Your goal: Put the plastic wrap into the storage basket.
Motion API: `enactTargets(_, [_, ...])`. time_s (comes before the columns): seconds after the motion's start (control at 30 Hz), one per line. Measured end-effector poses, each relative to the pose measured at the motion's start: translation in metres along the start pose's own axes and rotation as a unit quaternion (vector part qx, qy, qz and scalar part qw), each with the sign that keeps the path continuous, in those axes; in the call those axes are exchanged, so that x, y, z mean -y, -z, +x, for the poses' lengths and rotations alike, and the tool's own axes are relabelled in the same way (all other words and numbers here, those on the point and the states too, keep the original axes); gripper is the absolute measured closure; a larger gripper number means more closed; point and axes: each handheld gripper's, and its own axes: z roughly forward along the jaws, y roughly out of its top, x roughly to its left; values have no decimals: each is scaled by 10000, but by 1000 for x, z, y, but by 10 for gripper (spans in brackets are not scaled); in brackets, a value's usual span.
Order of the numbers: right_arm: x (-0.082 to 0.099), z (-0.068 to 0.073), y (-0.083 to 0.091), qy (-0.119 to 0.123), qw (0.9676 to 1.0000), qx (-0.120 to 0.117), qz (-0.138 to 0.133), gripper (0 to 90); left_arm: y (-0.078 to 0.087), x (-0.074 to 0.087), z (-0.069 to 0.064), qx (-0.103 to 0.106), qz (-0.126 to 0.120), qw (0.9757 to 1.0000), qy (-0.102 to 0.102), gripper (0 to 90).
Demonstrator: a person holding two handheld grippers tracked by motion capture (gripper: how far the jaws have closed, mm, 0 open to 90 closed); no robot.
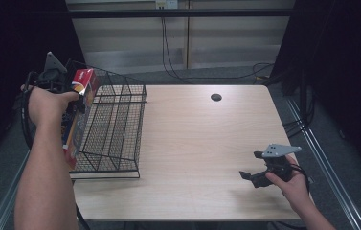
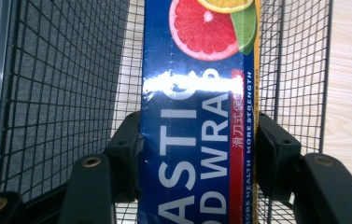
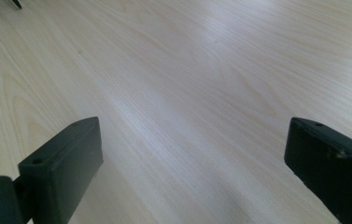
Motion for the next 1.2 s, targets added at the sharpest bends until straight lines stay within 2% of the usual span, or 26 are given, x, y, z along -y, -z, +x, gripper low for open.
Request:
enactTargets(0.07, [0, 0, 0, -9, 10000, -27, -2, 40, -3, 1, 1, 6, -35, 9999, 112, 439])
enactTargets(0.13, [0, 0, -1, -10, 10000, -18, 9, 40, -5, 1, 4, -8, -19, 10000, 69, 437])
enactTargets(0.2, [0, 0, -1, -13, 10000, -46, 31, 40, -7, 1, 4, 10, -45, 9998, 206, 436])
enactTargets(0.3, [1, 1, -2, 13, 10000, -26, 34, 40, -9, 1, 5, -29, -34, 9997, 222, 435])
enactTargets(0.4, [1, 1, -2, 19, 10000, -16, 28, 40, -11, -1, 5, -43, 25, 9999, 105, 433])
enactTargets(0.47, [1, 1, -2, 22, 10000, -14, 28, 40, -12, -1, 4, -42, 48, 9998, 176, 433])
enactTargets(0.53, [1, 1, -1, 22, 10000, 1, 30, 40, -13, -1, 3, -63, 71, 9999, 139, 432])
enactTargets(0.57, [1, 1, -1, 18, 10000, 1, 30, 40, -14, -1, 2, -44, 75, 9998, 200, 432])
enactTargets(0.67, [1, 0, -1, 2, 10000, -34, 35, 40, -15, -2, 3, -65, 117, 9998, 132, 430])
enactTargets(0.8, [1, 0, -1, 11, 10000, -28, 31, 40, -20, -2, 2, -33, 126, 9998, 165, 428])
enactTargets(1.03, [1, 1, -3, 1, 10000, -36, 73, 40, -26, -4, -2, -64, 257, 9996, 22, 425])
enactTargets(1.2, [2, 1, -4, 14, 9999, -64, 99, 40, -26, -2, -3, -30, 215, 9997, 73, 424])
